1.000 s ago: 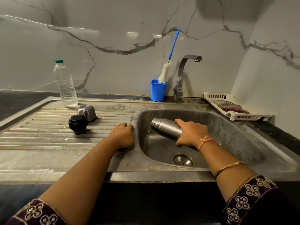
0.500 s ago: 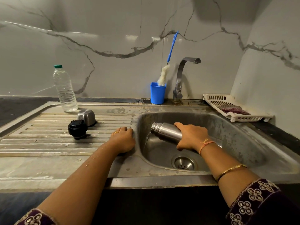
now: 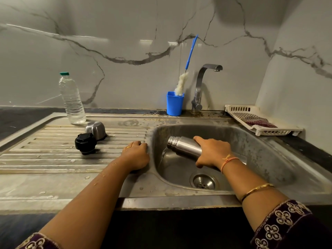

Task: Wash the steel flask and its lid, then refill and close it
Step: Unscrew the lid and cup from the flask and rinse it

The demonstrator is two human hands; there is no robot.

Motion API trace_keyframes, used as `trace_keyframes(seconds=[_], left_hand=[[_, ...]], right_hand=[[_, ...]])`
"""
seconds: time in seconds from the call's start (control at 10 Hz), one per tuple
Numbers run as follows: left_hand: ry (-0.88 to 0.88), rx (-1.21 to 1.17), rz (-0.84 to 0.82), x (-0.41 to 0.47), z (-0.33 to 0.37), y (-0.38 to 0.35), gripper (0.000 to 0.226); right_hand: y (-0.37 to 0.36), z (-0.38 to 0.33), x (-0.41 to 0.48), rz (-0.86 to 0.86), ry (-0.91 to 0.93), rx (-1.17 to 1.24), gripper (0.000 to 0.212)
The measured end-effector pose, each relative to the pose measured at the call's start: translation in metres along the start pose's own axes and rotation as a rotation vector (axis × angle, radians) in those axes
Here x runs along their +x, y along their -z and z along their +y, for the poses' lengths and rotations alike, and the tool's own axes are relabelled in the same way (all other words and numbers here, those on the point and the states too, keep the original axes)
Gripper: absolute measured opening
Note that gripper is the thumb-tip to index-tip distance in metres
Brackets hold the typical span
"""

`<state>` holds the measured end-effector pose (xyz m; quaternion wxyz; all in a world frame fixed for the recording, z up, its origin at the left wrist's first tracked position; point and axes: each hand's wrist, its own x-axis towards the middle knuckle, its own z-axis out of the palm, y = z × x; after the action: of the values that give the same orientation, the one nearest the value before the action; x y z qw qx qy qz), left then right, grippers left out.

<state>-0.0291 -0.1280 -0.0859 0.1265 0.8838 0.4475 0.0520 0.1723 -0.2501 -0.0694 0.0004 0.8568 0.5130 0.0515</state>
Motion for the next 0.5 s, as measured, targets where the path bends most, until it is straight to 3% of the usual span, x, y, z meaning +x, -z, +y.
trace_keyframes(seconds=[0.5], left_hand=[[0.003, -0.005, -0.004, -0.0009, -0.0005, -0.0009, 0.05]], right_hand=[[-0.0022, 0.0003, 0.002, -0.009, -0.004, 0.002, 0.082]])
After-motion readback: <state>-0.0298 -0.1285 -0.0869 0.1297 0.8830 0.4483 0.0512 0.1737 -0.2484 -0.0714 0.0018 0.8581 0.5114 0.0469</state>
